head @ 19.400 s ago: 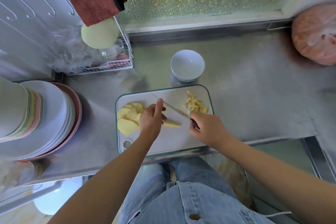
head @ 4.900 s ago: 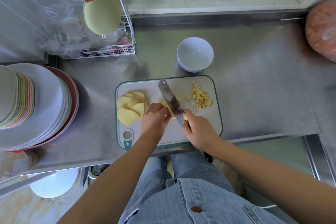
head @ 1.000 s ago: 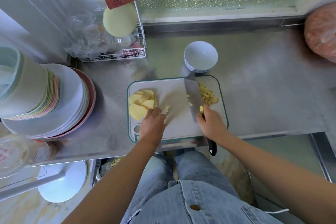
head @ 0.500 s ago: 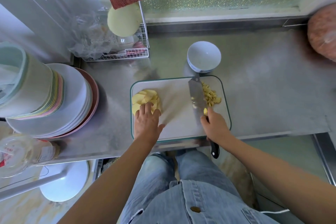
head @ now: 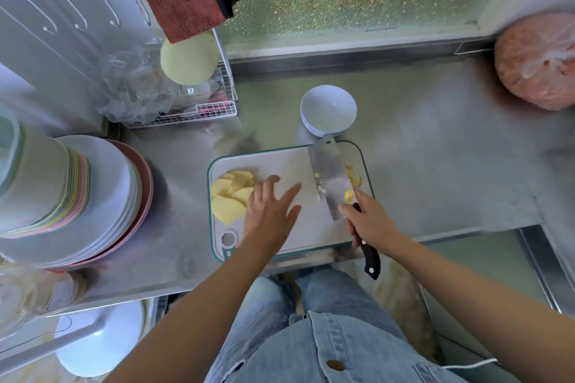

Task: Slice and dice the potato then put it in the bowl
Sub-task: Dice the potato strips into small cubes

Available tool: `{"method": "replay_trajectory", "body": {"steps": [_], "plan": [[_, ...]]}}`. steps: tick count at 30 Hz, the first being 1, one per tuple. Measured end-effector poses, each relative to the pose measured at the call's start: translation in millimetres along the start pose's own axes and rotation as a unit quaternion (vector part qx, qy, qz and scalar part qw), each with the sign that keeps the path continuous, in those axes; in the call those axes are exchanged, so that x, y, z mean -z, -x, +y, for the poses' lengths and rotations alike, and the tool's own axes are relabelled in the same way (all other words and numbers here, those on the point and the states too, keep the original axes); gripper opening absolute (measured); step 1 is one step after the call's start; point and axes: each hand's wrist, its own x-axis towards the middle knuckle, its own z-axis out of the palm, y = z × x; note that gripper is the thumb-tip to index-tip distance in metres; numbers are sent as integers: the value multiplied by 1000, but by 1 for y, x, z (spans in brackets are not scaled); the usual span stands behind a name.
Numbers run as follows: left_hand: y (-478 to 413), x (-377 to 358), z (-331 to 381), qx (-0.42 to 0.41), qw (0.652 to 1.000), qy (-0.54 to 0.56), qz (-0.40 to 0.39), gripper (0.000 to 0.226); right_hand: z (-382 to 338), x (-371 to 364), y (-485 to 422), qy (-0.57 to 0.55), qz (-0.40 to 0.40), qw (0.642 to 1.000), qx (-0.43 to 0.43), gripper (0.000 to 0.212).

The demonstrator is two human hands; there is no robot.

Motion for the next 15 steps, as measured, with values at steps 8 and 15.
{"method": "replay_trajectory", "body": {"steps": [8, 15], "plan": [[-22, -15, 42, -40, 993, 0, -108, 68, -1, 21, 5, -83, 40, 996, -15, 15], [-39, -13, 58, -49, 996, 25, -76, 64, 2, 27, 0, -61, 29, 998, -13, 15]]}}
